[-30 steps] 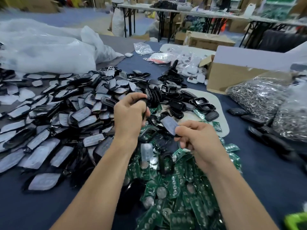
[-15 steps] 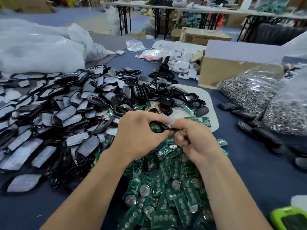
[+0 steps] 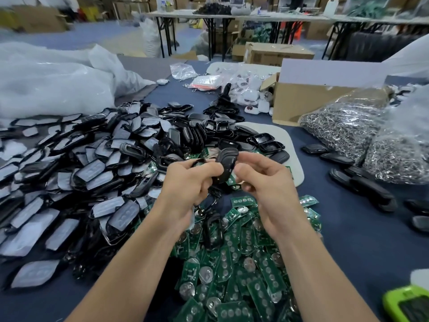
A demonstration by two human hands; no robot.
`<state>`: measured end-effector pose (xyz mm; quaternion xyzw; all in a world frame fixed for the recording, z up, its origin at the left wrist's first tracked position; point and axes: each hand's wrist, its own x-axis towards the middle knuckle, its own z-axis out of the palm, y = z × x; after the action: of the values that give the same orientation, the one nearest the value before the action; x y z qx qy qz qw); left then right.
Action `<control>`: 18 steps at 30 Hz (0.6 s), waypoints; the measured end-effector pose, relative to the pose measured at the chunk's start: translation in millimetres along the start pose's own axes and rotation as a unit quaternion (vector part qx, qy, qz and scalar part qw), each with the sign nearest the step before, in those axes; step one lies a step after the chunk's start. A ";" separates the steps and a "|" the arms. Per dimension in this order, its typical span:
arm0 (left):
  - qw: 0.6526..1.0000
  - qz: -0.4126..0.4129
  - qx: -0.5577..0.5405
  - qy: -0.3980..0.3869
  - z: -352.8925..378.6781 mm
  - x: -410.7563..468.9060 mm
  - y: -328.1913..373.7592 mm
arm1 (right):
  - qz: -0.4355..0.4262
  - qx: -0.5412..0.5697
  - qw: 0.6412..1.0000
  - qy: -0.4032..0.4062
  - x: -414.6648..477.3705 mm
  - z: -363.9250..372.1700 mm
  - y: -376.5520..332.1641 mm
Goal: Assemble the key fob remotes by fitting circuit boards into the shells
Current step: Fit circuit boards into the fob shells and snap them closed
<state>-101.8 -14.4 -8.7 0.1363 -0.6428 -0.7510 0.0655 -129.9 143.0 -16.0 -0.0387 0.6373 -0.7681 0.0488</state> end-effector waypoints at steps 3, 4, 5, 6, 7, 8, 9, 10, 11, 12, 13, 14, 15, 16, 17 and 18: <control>0.999 -0.030 -0.002 -0.043 -1.8 4.9 -3.7 | -0.012 0.026 1.000 -0.013 -1.2 2.4 0.1; 0.998 -0.033 0.003 -0.055 -3.0 6.8 -5.3 | -0.010 0.032 0.999 -0.006 -0.6 3.0 0.5; 0.997 -0.030 0.011 -0.063 -4.5 8.1 -6.4 | -0.006 0.039 0.999 0.002 0.7 3.2 1.4; 0.997 -0.024 0.023 -0.068 -6.4 9.2 -7.3 | 0.001 0.049 0.999 0.012 1.5 3.7 1.6; 0.997 -0.019 0.033 -0.071 -8.8 10.2 -7.5 | 0.008 0.065 0.998 0.023 2.6 4.0 2.4; 0.996 -0.018 0.043 -0.077 -11.0 11.0 -7.5 | 0.018 0.084 0.996 0.034 3.7 4.1 3.3; 0.995 -0.021 0.048 -0.089 -13.1 11.7 -7.6 | 0.026 0.103 0.993 0.043 4.3 4.1 3.3; 0.993 -0.026 0.052 -0.101 -14.3 12.2 -7.3 | 0.032 0.120 0.991 0.047 4.3 4.6 2.6; 0.992 -0.030 0.055 -0.106 -14.8 12.3 -6.8 | 0.035 0.130 0.990 0.049 4.5 4.8 2.9; 0.992 -0.030 0.058 -0.104 -14.8 12.1 -6.4 | 0.036 0.132 0.989 0.051 4.7 5.5 3.2; 0.993 -0.030 0.061 -0.095 -14.6 12.6 -6.5 | 0.031 0.117 0.991 0.058 4.6 6.1 3.9; 0.994 -0.029 0.065 -0.082 -14.2 12.6 -6.4 | 0.011 0.069 0.995 0.073 3.7 5.9 4.4; 0.995 -0.026 0.074 -0.069 -14.5 12.5 -5.8 | -0.030 -0.021 0.995 0.097 3.2 4.6 4.8; 0.994 -0.023 0.089 -0.058 -15.0 12.6 -4.9 | -0.085 -0.133 0.980 0.120 2.5 2.4 5.8; 0.993 -0.020 0.109 -0.048 -15.6 12.7 -4.4 | -0.145 -0.229 0.955 0.121 1.0 0.7 5.3; 0.991 -0.017 0.131 -0.038 -15.8 12.6 -3.7 | -0.203 -0.297 0.928 0.100 -0.9 0.2 3.7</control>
<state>-109.0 -32.2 -16.0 0.1265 -0.7352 -0.6658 0.0098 -128.9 142.3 -19.6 -0.1024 0.8167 -0.5366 -0.1858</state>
